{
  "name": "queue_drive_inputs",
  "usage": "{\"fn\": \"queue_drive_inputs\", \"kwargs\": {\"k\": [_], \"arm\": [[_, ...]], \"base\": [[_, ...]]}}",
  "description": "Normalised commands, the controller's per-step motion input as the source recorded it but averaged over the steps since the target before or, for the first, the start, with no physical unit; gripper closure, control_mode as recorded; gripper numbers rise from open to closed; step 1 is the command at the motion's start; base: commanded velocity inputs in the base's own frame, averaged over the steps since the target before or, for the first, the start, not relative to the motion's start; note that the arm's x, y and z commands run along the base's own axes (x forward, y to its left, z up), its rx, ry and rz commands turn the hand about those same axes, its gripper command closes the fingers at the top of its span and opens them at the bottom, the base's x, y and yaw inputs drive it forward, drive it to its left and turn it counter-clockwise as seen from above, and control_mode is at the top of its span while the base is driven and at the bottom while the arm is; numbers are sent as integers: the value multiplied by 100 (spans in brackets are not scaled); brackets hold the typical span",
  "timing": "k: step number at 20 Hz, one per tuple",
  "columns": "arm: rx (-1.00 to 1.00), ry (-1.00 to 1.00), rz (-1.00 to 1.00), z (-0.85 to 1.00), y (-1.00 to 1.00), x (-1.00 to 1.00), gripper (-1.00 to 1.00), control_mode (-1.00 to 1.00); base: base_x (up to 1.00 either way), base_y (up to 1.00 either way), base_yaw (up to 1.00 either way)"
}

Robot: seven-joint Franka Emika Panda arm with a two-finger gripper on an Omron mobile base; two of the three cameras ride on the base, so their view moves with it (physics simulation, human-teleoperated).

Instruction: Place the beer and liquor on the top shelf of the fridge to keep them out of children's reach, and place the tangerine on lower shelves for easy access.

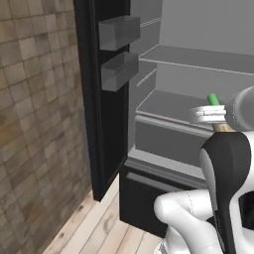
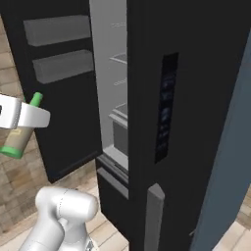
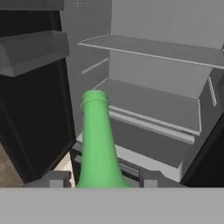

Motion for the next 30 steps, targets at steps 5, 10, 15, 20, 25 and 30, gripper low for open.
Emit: {"fn": "queue_drive_inputs", "kwargs": {"k": [5,10,15,20,25,30], "arm": [[0,0,0,0,0,0,100,100],[0,0,0,0,0,0,100,100],[0,0,0,0,0,0,100,100],[0,0,0,0,0,0,100,100],[0,0,0,0,0,0,100,100],[0,0,0,0,0,0,100,100]], "base": [[45,-20,-39],[26,2,-40],[12,21,-37],[13,32,-38],[20,49,-36],[31,62,-30]]}}
